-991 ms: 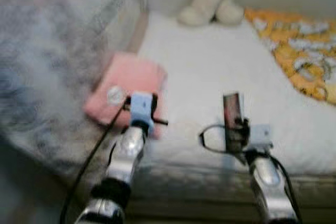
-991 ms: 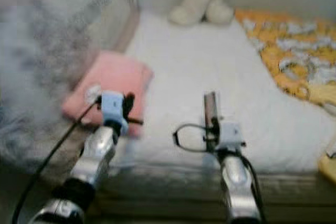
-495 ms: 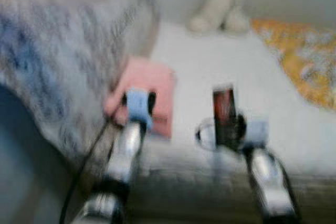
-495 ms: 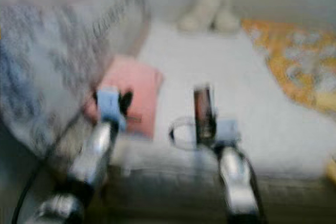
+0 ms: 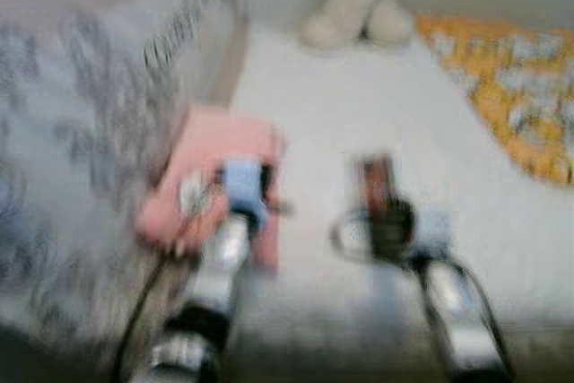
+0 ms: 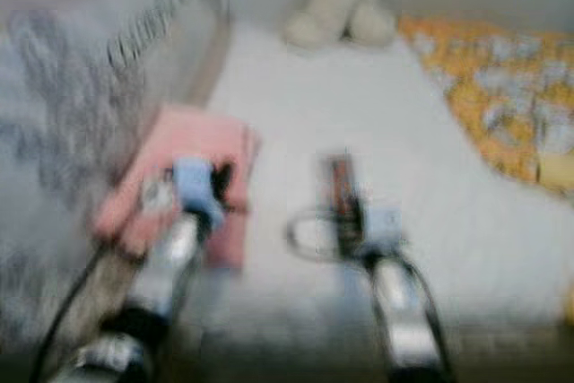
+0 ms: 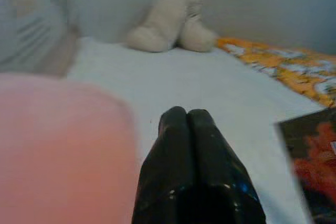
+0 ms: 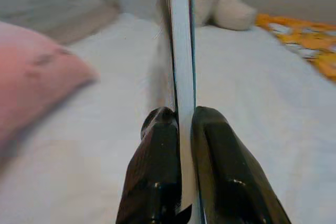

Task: Clean up the room

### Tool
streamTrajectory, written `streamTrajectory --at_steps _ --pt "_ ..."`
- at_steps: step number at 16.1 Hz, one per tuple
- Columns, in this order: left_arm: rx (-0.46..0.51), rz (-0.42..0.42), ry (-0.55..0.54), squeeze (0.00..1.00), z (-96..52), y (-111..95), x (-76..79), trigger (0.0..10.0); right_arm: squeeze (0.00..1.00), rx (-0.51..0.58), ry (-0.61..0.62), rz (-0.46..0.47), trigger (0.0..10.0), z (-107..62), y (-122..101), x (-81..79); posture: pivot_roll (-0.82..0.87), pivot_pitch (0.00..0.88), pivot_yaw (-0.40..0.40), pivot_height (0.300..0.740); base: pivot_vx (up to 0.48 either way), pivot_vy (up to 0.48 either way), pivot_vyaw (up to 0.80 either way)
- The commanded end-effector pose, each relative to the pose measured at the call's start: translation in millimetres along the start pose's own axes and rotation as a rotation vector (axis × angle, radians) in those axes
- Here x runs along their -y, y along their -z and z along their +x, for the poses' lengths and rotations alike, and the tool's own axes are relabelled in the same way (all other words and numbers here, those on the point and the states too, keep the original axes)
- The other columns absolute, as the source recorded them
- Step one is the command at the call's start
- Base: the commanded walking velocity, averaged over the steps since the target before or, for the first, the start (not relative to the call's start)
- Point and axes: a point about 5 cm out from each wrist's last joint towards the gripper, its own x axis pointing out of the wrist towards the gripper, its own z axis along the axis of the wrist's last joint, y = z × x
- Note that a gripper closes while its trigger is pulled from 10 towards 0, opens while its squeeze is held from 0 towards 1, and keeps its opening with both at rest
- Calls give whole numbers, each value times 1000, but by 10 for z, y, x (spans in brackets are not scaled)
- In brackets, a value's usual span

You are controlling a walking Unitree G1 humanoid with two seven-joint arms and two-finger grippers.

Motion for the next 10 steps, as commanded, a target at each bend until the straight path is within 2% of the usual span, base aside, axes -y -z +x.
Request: streamTrajectory --at_steps 1,3,4,6,7,8,10 --pt "6 0 -30 0 -15 -36 -148 10000 0 81 -43 15 0 103 -186 -126 108 0 -2 740 371 304 0" --pt "40 14 -24 0 -29 -79 -139 10000 0 108 -79 45 0 212 -300 -210 126 0 -7 740 371 304 0" --pt "55 42 -39 0 -38 -98 -143 10000 0 123 -95 87 0 288 -376 -253 133 0 -8 740 409 247 0" --pt "59 71 -56 0 -68 -110 -155 10000 0 123 -163 203 0 485 -530 -372 155 0 -3 740 0 0 0" --pt "57 77 -69 0 -85 -127 -189 10000 0 116 -184 275 0 589 -597 -418 171 0 -1 740 0 0 0" --pt "69 110 -88 0 -148 -195 -292 10000 0 51 -210 410 0 719 -588 -487 242 87 -8 740 0 0 0" --pt "90 163 -102 0 -232 -290 -420 10000 0 -55 -223 588 0 771 -466 -565 286 151 -10 740 0 0 0"
